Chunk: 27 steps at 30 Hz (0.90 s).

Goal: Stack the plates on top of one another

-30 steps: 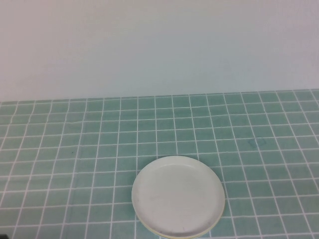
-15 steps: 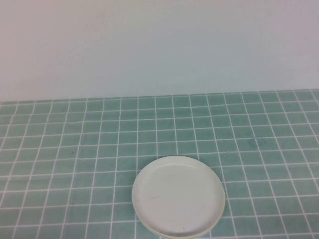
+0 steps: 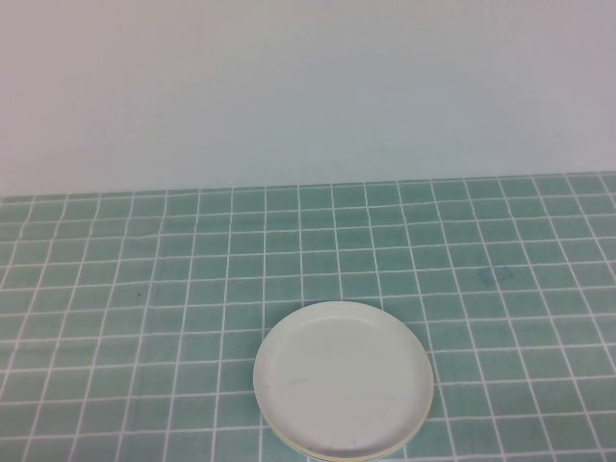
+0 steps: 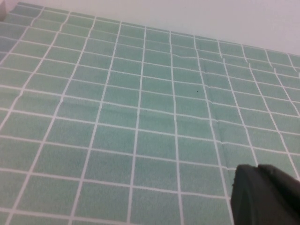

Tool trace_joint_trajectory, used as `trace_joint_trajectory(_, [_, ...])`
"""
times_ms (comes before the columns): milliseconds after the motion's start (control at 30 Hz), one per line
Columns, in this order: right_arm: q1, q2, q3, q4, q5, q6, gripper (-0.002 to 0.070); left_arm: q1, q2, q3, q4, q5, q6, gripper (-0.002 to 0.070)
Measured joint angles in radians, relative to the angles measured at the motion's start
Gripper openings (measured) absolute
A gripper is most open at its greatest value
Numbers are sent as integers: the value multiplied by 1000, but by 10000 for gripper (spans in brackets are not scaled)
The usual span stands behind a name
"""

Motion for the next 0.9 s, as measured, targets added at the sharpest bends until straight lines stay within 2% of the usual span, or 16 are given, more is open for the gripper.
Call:
trace_joint_trajectory(167, [-8,0,0,24,0,37,-1,0,0,0,0,0,0,-1])
trace_joint_trajectory(533, [-12,0,0,-13,-4,282,-1,0,0,0,0,0,-8,-1])
trace_joint_trajectory(900, [-12,0,0,-113,-6,246,-1,0,0,0,0,0,-8,-1])
